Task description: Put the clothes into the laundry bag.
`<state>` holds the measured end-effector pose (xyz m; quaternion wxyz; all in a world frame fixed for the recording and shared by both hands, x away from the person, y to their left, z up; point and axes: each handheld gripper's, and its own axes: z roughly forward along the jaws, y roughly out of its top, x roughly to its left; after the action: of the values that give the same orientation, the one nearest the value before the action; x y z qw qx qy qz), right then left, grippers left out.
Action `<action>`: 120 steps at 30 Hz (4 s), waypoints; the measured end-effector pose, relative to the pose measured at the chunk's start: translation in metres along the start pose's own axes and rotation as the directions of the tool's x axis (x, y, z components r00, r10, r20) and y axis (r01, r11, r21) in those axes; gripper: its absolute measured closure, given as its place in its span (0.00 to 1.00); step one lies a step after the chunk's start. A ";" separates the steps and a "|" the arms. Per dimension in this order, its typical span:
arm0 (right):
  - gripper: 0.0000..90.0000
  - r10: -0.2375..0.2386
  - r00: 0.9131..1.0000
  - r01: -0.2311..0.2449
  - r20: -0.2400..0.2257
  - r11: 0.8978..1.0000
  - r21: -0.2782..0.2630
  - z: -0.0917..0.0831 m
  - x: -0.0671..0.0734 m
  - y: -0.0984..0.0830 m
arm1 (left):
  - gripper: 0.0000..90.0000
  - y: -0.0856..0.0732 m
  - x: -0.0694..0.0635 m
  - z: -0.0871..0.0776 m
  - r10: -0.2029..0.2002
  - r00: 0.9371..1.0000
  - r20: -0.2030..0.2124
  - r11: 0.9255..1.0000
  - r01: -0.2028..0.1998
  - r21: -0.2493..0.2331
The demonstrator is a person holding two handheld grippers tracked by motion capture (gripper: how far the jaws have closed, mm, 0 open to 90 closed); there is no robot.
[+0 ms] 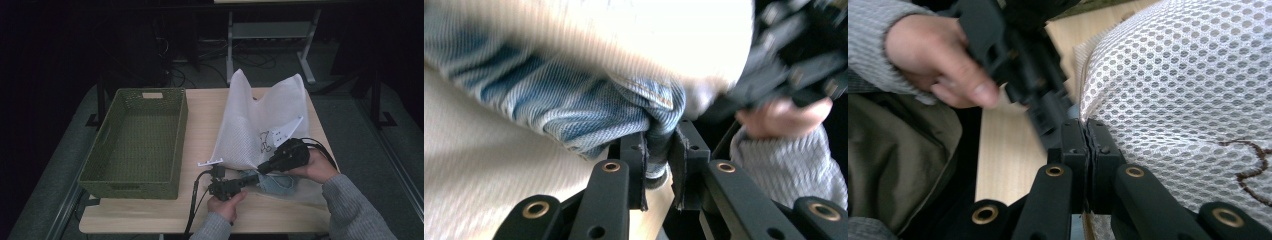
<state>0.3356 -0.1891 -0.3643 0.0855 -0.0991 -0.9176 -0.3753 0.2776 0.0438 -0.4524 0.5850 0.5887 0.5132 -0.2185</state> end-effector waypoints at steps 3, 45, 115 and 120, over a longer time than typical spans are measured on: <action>0.98 -0.012 0.999 0.011 -0.043 1.000 -0.026 -0.004 0.003 0.002 | 0.88 0.005 0.002 0.003 0.010 1.000 -0.017 1.000 -0.011 -0.027; 0.74 -0.027 0.983 0.016 0.184 0.998 0.059 0.039 0.031 -0.078 | 0.92 0.010 0.006 0.021 0.025 0.996 -0.085 0.999 -0.027 -0.022; 0.64 -0.012 0.939 0.022 0.344 0.999 -0.024 -0.041 0.025 -0.025 | 0.94 -0.005 0.012 0.016 0.085 0.989 -0.118 0.994 -0.092 -0.053; 0.64 -0.028 0.927 0.010 0.373 0.999 0.049 -0.021 0.008 -0.019 | 0.94 -0.008 0.012 0.014 0.084 0.990 -0.114 0.994 -0.091 -0.054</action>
<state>0.3247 -0.2162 -0.3611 -0.0922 -0.1577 -0.9264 -0.3291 0.2802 0.0336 -0.4698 0.5813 0.6046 0.5251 -0.1441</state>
